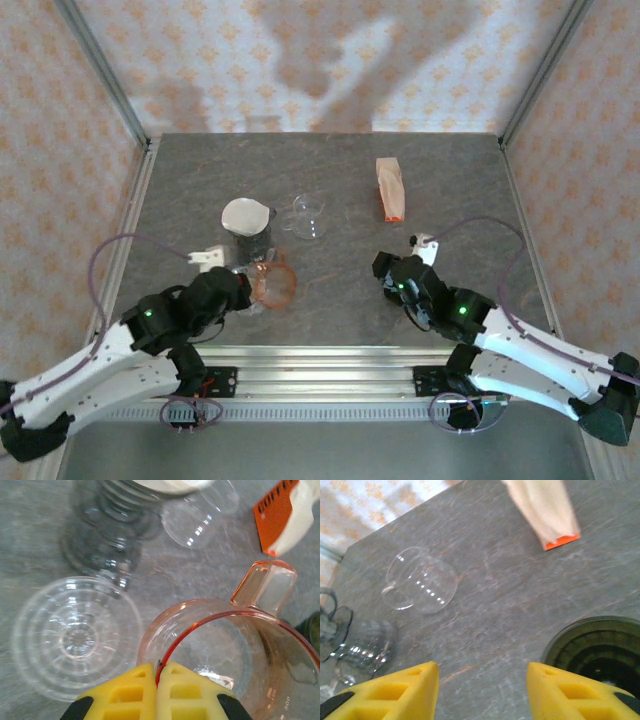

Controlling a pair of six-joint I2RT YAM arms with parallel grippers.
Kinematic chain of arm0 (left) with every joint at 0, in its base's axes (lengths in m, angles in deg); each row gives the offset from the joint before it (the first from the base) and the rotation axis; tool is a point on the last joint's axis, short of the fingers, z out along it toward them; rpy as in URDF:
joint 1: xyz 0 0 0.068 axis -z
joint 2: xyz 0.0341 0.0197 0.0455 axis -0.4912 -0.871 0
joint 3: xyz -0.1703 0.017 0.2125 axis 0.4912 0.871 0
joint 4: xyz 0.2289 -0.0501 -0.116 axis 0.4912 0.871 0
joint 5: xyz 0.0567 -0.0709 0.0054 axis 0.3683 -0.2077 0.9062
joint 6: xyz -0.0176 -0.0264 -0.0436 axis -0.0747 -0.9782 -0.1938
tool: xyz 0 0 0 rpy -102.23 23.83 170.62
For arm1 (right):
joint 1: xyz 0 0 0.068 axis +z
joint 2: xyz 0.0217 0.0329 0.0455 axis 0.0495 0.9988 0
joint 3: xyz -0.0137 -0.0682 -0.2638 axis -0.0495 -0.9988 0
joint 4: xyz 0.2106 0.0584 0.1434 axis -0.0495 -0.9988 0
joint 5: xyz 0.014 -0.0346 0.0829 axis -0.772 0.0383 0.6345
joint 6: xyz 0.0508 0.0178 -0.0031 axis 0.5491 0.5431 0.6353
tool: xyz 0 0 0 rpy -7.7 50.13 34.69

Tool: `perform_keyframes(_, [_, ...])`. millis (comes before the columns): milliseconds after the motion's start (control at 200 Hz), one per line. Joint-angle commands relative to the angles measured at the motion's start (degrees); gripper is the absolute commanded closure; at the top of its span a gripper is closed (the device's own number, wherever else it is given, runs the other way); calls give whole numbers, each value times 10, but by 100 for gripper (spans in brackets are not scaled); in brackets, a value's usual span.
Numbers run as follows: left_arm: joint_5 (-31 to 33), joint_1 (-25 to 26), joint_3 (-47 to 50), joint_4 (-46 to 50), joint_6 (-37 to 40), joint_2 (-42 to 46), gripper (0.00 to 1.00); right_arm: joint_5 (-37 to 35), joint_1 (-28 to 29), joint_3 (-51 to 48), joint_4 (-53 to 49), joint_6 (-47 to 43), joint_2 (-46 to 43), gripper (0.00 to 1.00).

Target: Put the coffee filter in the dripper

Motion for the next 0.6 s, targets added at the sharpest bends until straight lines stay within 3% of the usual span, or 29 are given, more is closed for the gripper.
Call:
perform_keyframes(0, [87,62,-26,-88,-17,-62,100,-58,-8,-1,-70,15,-27,50])
perform_keyframes(260, [22,87,-58,-181,23,-247,100,-64,-11,-21,-107,37,-68,50])
perform_keyframes(596, [-14,89,-127,-166,77,-394,100,-58,-11,-33,-130,49,-94,50])
